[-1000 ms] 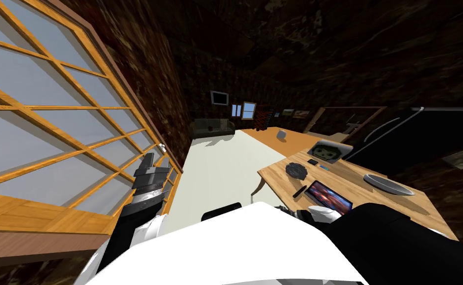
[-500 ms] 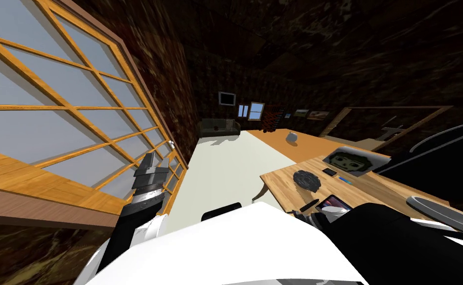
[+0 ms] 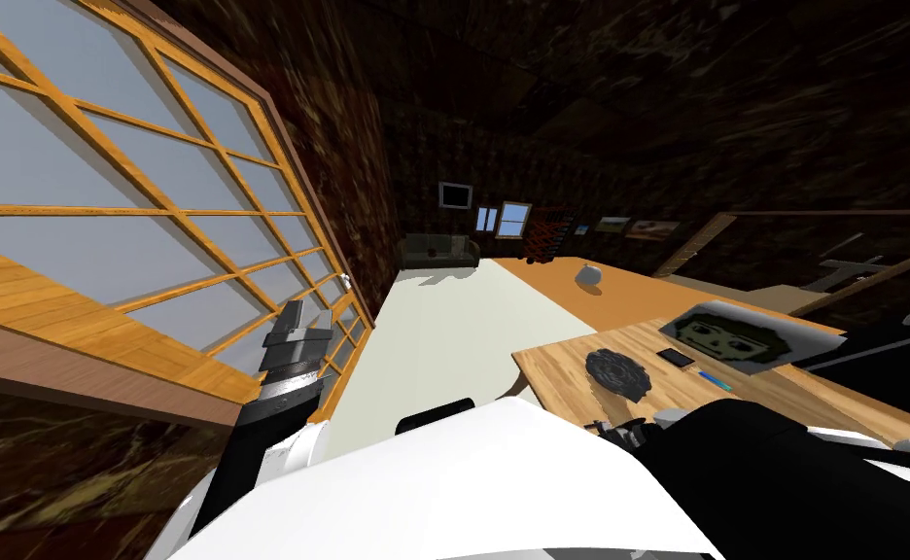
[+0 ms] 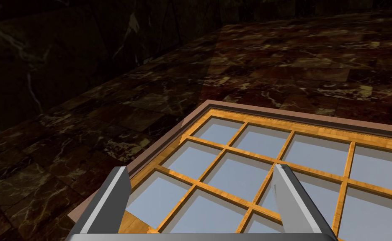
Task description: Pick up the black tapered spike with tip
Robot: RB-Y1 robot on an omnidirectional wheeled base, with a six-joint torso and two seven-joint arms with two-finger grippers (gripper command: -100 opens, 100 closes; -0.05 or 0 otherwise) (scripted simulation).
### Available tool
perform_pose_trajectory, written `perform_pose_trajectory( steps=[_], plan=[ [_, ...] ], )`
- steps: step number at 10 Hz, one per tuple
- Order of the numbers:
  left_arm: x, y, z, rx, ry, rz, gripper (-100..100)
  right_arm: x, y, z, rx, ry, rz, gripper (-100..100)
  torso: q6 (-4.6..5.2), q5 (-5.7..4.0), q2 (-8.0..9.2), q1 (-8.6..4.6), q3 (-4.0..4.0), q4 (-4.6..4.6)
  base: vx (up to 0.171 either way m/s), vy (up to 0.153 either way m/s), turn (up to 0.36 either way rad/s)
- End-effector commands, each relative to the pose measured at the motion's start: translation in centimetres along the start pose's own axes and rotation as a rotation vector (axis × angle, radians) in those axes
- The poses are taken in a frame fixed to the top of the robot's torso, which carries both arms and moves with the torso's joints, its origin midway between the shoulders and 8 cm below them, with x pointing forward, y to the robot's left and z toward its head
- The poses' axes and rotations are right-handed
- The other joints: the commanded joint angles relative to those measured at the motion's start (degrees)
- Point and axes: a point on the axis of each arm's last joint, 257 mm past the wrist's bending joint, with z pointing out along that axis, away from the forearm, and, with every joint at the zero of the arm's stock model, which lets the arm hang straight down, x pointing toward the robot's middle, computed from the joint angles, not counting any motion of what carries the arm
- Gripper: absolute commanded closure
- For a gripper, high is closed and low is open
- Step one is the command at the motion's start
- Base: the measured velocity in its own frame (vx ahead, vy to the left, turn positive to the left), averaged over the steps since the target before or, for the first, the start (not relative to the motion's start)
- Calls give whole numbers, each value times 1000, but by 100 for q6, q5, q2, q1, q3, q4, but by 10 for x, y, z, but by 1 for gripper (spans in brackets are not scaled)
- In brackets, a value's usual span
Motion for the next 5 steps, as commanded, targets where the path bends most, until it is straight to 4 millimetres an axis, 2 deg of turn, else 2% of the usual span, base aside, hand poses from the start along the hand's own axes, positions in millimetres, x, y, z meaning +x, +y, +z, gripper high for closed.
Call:
perform_pose_trajectory(
  steps=[1, 2, 3, 4, 5],
  plan=[
    [0, 0, 0, 0, 0, 0, 0, 10, 3, -4, -8, 19, -7, -100, 0, 0, 0, 0, 0, 0, 4, -105, 90],
    [0, 0, 0, 0, 0, 0, 0, 22, 10, -9, -23, 44, -17, -100, 4, 0, 3, 16, 2, 0, -14, -118, 129],
    [0, 0, 0, 0, 0, 0, 0, 22, 10, -9, -23, 44, -17, -100, 2, 4, 9, 14, 5, 2, -8, -110, 68],
    [0, 0, 0, 0, 0, 0, 0, 30, 17, -12, -35, 63, -24, -100, 5, 1, 8, 19, 5, 2, -15, -125, 116],
    [0, 0, 0, 0, 0, 0, 0, 36, 22, -13, -44, 77, -28, -100, 2, 1, 10, 12, 5, 2, -32, -188, 182]
  ],
)
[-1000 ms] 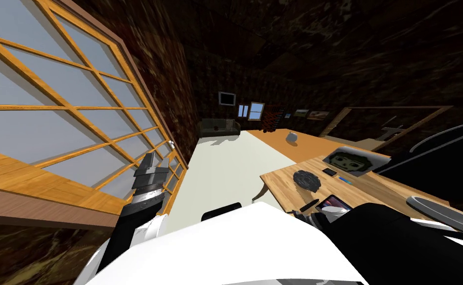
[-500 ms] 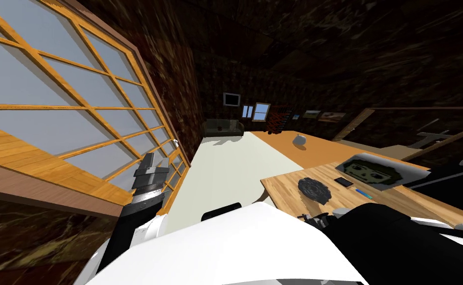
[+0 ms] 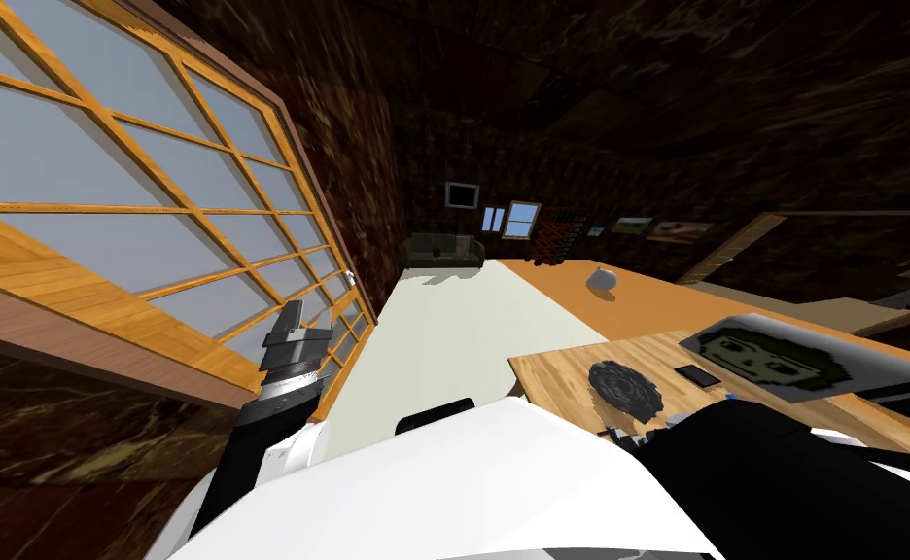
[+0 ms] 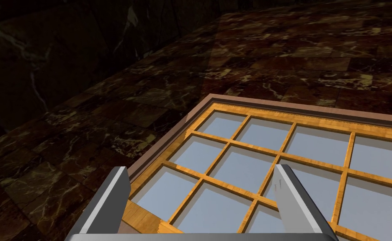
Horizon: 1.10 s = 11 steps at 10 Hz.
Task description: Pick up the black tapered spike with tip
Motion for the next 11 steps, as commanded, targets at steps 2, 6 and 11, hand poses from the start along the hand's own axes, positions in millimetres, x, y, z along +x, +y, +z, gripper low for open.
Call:
perform_pose_trajectory(
  steps=[2, 6, 11],
  plan=[
    [0, 0, 0, 0, 0, 0, 0, 9, 12, -1, -19, 27, -9, -100, 2, -4, -4, -11, -2, 0, -16, -206, 130],
    [0, 0, 0, 0, 0, 0, 0, 4, 16, 12, -18, 32, -2, -100, 4, 9, -10, 55, -5, -2, -18, -79, 55],
    [0, 0, 0, 0, 0, 0, 0, 0, 18, 21, -17, 34, 3, 100, 5, 13, -11, 69, -6, -2, -15, -14, 23]
  ],
)
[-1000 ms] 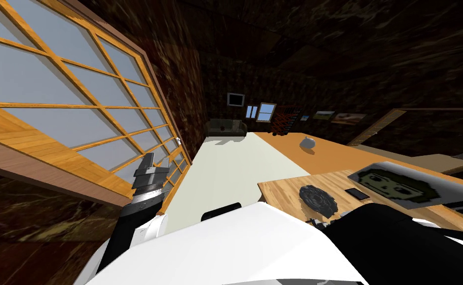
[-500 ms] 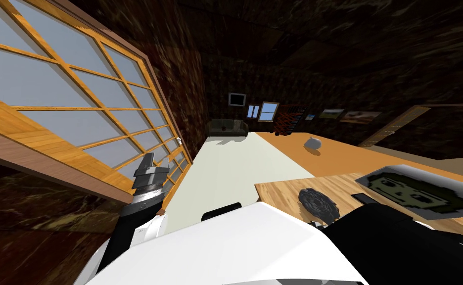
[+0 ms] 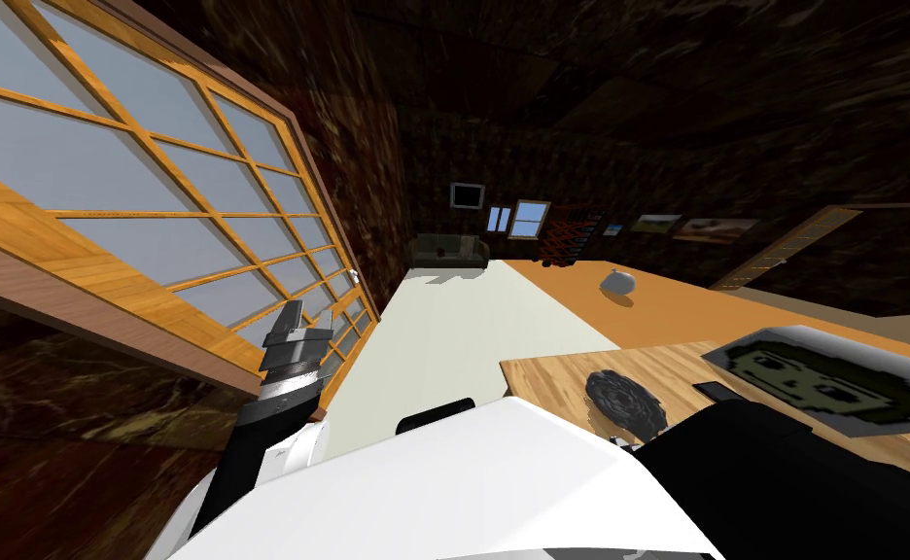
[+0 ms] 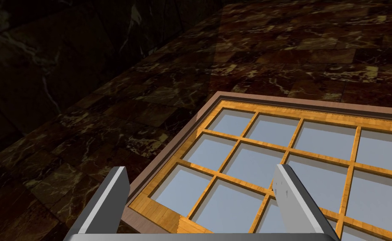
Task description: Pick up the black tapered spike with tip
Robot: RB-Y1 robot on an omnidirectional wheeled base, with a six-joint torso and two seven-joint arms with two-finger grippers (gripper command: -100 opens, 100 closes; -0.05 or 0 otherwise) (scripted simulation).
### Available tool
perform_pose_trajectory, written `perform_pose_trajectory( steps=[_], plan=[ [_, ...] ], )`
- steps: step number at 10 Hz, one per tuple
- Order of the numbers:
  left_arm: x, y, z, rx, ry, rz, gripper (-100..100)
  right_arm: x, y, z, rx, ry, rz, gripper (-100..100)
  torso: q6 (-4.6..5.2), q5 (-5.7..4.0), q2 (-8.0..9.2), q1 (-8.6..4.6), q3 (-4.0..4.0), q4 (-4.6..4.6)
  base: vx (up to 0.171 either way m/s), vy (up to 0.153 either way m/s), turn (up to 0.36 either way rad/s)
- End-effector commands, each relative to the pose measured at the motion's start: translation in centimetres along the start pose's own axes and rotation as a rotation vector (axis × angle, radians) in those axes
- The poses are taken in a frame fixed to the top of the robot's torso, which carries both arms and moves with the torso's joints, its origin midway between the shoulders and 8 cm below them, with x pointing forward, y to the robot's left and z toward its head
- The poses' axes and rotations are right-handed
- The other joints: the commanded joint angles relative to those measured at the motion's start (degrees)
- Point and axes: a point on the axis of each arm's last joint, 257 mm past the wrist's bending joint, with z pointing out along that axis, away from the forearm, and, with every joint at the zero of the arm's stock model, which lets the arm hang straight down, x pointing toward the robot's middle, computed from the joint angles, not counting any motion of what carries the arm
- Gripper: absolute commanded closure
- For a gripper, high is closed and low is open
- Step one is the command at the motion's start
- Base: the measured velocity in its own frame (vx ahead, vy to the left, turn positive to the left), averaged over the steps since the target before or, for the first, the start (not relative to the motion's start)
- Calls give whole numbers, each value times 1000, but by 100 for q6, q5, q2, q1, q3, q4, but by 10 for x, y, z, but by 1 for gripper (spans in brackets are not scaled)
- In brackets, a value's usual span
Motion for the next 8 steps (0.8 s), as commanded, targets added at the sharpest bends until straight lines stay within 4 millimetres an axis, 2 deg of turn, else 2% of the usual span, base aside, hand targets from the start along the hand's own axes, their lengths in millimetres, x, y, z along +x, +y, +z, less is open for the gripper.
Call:
perform_pose_trajectory(
  steps=[1, 3, 4, 5, 6, 7, 8],
  plan=[
    [0, 0, 0, 0, 0, 0, 0, 0, 0, 0, 0, 0, 0, 100, 0, 0, 0, 0, 0, 0, 0, 0, 0],
    [0, 0, 0, 0, 0, 0, 0, 0, 0, 0, 0, 0, 0, 100, 0, -1, -2, -2, -1, -1, 0, 0, 0],
    [0, 0, 0, 0, 0, 0, 0, 0, 0, 0, 0, 0, 0, 0, 0, -1, -2, -2, -1, -1, 0, 0, 0],
    [0, 0, 0, 0, 0, 0, 0, 4, -2, -9, -1, -1, -6, 100, 0, -1, -2, -2, -1, -1, 19, 20, -55],
    [0, 0, 0, 0, 0, 0, 0, 9, -3, -18, -3, -4, -12, 100, 2, 4, -7, 6, -4, -2, 43, 40, -84],
    [0, 0, 0, 0, 0, 0, 0, 7, -2, -14, -2, -1, -9, 100, 3, 7, -14, 15, -8, -3, 21, 18, -19],
    [0, 0, 0, 0, 0, 0, 0, 8, -2, -16, -3, -1, -9, 0, 1, 1, -11, 10, -6, -2, 0, 0, 0]
  ],
)
